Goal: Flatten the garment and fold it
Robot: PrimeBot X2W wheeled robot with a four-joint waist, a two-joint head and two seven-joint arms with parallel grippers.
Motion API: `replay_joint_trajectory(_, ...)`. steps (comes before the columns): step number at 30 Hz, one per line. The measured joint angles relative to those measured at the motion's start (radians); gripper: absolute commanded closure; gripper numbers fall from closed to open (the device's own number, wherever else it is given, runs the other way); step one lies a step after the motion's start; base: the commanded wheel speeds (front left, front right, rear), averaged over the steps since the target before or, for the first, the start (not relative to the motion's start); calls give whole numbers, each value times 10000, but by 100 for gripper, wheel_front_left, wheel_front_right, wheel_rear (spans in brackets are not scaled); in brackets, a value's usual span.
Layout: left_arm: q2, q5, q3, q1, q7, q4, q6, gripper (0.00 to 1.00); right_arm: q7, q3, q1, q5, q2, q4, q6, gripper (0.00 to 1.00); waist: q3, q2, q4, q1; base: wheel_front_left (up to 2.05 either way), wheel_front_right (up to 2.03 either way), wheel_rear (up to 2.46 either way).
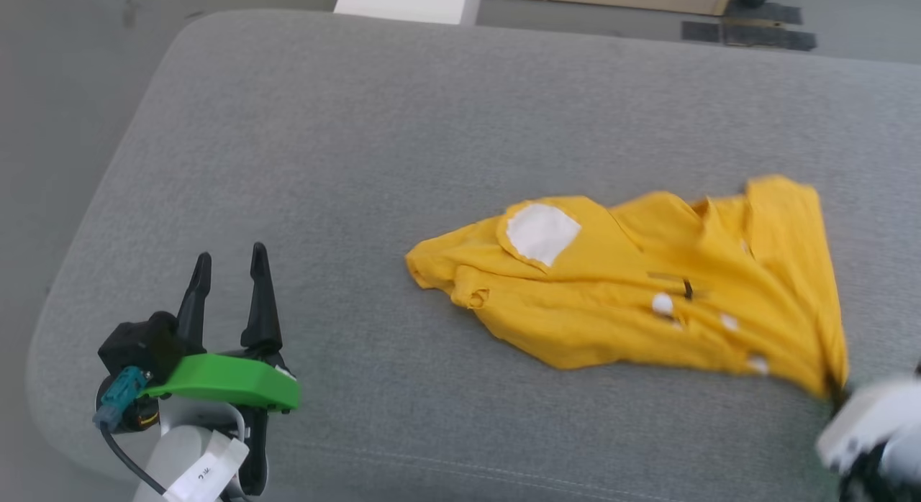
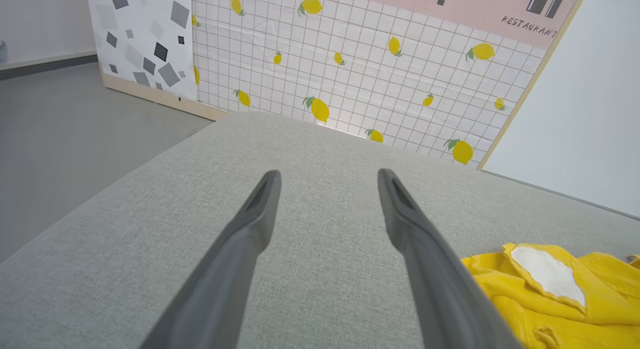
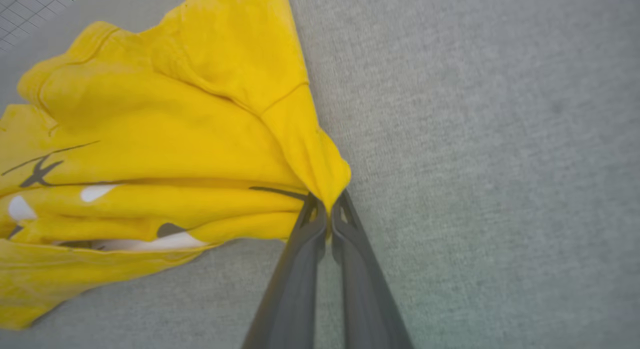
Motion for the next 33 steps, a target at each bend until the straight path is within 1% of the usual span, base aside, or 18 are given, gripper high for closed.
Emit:
replay_joint_trajectory(2, 17, -54, 2, 82, 75, 35, 2, 0, 132, 155, 655, 564, 25, 272, 4, 100, -91, 0, -161, 0, 0, 0, 0)
replay_joint_trajectory(5, 19, -88, -2, 187, 176, 59, 6, 0, -102, 481, 780, 913, -29, 466, 4, 100, -211, 0, -347, 0, 0, 0, 0)
replay_joint_trajectory(6, 19, -100, -6, 220, 240, 69, 8, 0, -299, 529, 770, 989, -23, 522, 4, 82, -249, 0, -389, 0, 0, 0, 0)
replay_joint_trajectory(7, 19, -136, -17, 238, 314, 98, 8, 0, -533, 633, 772, 999, -17, 554, 4, 0, -300, 0, -433, 0, 0, 0, 0)
replay_joint_trajectory(10, 21, -253, -88, 234, 690, 169, 4, 0, -1221, 640, 757, 980, 52, 464, 0, 0, -426, 0, -553, 0, 0, 0, 0)
replay_joint_trajectory(13, -29, -591, -265, 38, 1409, 259, -82, 0, -1649, 366, 671, 872, 35, 40, 0, 0, -504, 0, -649, 0, 0, 0, 0)
replay_joint_trajectory(17, -52, -738, -656, -1244, 2953, 560, -58, 0, -1712, 90, 456, 794, 38, -727, 0, 0, -442, 0, -789, 0, 0, 0, 0)
replay_joint_trajectory(18, -42, -731, -888, -1708, 3570, 723, -36, 0, -1710, 6, 400, 794, 38, -940, 0, 0, -394, 0, -829, 0, 0, 0, 0)
replay_joint_trajectory(20, -119, -746, -1214, -2540, 4585, 1129, 8, 0, -1645, -79, 302, 771, 31, -1256, 0, 0, -288, 0, -908, 0, 0, 0, 0)
replay_joint_trajectory(21, -128, -721, -1436, -2980, 5258, 1448, 27, 0, -1599, -92, 258, 765, 25, -1390, 0, 0, -226, 0, -962, 0, 0, 0, 0)
replay_joint_trajectory(25, -119, -412, -2088, -4330, 7254, 2790, 366, 0, -1411, 61, 155, 711, 27, -1634, 0, 0, 65, 0, -1219, 0, 0, 0, 0)
replay_joint_trajectory(27, -44, -42, -2408, -4747, 7875, 3419, 460, 0, -1402, 232, 127, 752, 31, -1651, 0, 0, 223, 0, -1376, 0, 0, 0, 0)
replay_joint_trajectory(29, 196, 481, -2886, -5100, 8431, 4033, 460, 0, -1429, 353, 119, 895, 38, -1636, 0, 0, 411, 0, -1559, 0, 0, 0, 0)
replay_joint_trajectory(31, 324, 686, -3166, -5282, 8914, 4477, 431, 0, -1542, 370, 119, 988, 35, -1584, 0, 0, 591, 0, -1722, 0, 0, 0, 0)
replay_joint_trajectory(33, 399, 754, -3440, -5343, 9379, 4865, 303, 0, -1687, 343, 122, 989, 36, -1492, 0, 0, 779, 0, -1892, 0, 0, 0, 0)
